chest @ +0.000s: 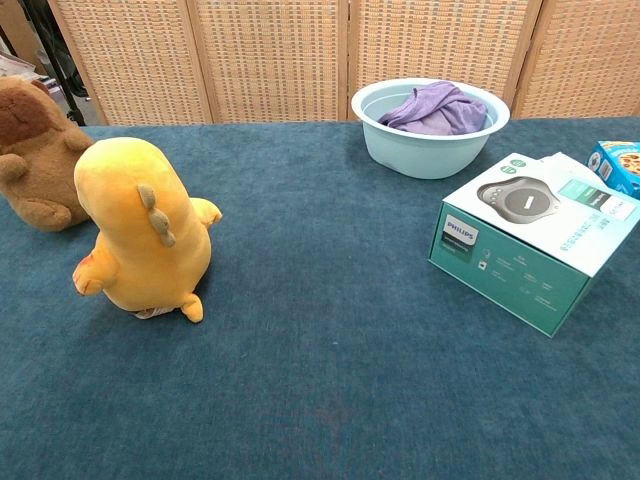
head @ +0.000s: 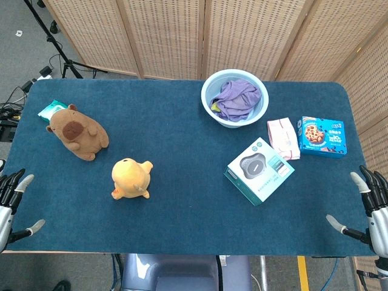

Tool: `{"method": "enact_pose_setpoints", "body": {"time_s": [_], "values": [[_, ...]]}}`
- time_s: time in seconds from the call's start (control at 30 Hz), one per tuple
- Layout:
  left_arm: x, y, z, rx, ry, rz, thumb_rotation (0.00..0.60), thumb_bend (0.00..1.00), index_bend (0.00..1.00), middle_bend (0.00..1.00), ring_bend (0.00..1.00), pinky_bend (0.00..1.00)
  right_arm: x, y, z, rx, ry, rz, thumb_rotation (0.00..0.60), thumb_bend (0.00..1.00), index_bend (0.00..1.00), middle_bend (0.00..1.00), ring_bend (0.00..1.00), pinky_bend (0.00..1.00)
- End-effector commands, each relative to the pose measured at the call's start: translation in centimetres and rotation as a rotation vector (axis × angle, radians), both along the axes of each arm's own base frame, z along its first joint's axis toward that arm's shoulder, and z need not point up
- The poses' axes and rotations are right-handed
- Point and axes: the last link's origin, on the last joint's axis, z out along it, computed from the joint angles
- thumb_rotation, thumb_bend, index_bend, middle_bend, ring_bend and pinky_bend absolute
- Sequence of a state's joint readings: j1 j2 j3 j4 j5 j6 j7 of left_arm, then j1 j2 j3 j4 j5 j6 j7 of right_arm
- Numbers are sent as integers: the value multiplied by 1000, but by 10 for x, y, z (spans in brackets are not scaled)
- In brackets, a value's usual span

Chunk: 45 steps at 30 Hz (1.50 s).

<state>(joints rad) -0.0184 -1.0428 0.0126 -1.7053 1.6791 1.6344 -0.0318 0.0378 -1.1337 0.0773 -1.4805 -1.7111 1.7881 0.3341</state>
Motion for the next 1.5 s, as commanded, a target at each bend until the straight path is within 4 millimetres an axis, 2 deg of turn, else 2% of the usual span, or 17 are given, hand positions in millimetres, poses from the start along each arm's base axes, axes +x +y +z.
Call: {"method": "enact_pose_setpoints", "body": {"time_s": [0.03,0.33,0.4,0.43,0.47,0.5,0.53,0.57,0.6,0.63,0.67,0.73,0.87,1.0,1.1,1.3,1.5], "values": [[0,0,0,1,0,0,600,0,0,0,0,0,0,0,0,4,1,0,600,0,0,0,0,0],[1,0,1,5,-3,-7,600,0,0,0,0,0,-1,1,-1,7,3,-9,600,0,0,0,0,0],[3,1,2,24,-15,-28,600,0,0,132,45,0,-1,1,-1,6,1,-10,600,0,0,0,0,0],[4,2,2,41,-27,-38,600,0,0,314,164,29,-1,1,-1,6,1,-10,600,0,0,0,0,0],[5,3,2,57,-40,-47,600,0,0,537,361,140,-1,1,-1,6,1,-11,600,0,0,0,0,0],[5,5,2,71,-57,-61,600,0,0,716,589,340,-1,1,0,7,0,-12,600,0,0,0,0,0],[5,6,2,76,-63,-67,600,0,0,802,726,500,-1,0,0,7,1,-12,600,0,0,0,0,0],[5,9,1,99,-75,-80,600,0,0,890,878,715,-1,0,0,8,0,-14,600,0,0,0,0,0],[3,12,0,111,-79,-83,600,6,0,946,960,859,-1,1,0,9,0,-14,600,0,0,0,0,0],[1,15,-2,112,-84,-73,600,21,0,968,988,916,-1,1,0,10,0,-15,600,0,0,0,0,0],[-2,19,-4,110,-96,-38,600,60,0,983,1000,968,-2,1,0,11,-1,-16,600,0,0,0,0,0],[-7,29,-6,99,-93,12,600,164,0,991,1000,997,-2,1,1,10,-5,-17,600,0,0,0,0,0],[-20,62,-4,56,-137,118,600,310,0,993,1000,1000,-4,1,2,10,-12,-23,600,0,0,0,0,0],[-47,111,1,-13,-217,263,600,325,0,993,1000,1000,-3,-1,1,13,-9,-28,600,0,0,0,0,0],[-60,134,1,-72,-269,318,600,325,0,993,1000,1000,-3,-2,-1,21,-3,-33,600,0,0,0,0,0],[-71,162,-10,-124,-332,330,600,325,0,993,1000,1000,-2,-4,-4,29,9,-40,600,0,0,0,0,0],[-72,169,-20,-134,-394,320,600,325,0,995,1000,1000,-3,-5,-4,28,7,-49,600,0,0,0,0,0]]}}
